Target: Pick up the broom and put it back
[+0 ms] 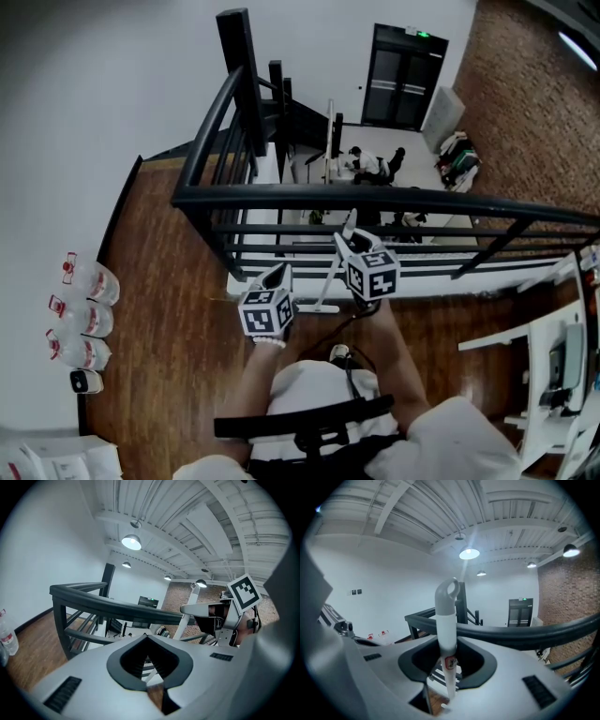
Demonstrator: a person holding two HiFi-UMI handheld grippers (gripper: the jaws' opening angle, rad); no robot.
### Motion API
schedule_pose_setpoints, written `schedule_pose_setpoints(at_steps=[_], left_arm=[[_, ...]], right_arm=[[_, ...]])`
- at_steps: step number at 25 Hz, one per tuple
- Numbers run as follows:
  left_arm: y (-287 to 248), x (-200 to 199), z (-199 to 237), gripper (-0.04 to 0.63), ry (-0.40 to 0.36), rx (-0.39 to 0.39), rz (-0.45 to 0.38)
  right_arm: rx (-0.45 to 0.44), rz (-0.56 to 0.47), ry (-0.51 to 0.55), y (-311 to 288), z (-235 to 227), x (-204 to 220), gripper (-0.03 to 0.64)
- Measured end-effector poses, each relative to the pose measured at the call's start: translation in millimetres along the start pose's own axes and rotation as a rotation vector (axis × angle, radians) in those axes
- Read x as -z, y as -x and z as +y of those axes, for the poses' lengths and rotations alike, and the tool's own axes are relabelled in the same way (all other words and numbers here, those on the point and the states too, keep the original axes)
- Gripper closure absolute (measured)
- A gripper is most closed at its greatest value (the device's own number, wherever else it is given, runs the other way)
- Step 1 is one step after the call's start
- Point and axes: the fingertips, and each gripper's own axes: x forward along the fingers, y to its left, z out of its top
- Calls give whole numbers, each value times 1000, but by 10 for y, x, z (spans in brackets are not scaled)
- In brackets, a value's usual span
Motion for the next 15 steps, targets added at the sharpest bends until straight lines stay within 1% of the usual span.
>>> schedule_pose_setpoints(at_steps=[9,15], left_arm=[[-5,137,17,607,15,-22,25],[23,169,120,607,28,-37,22]], right_arm=[[-24,39,16,-106,-1,173,486],[-37,112,16,-413,-89,525,486]])
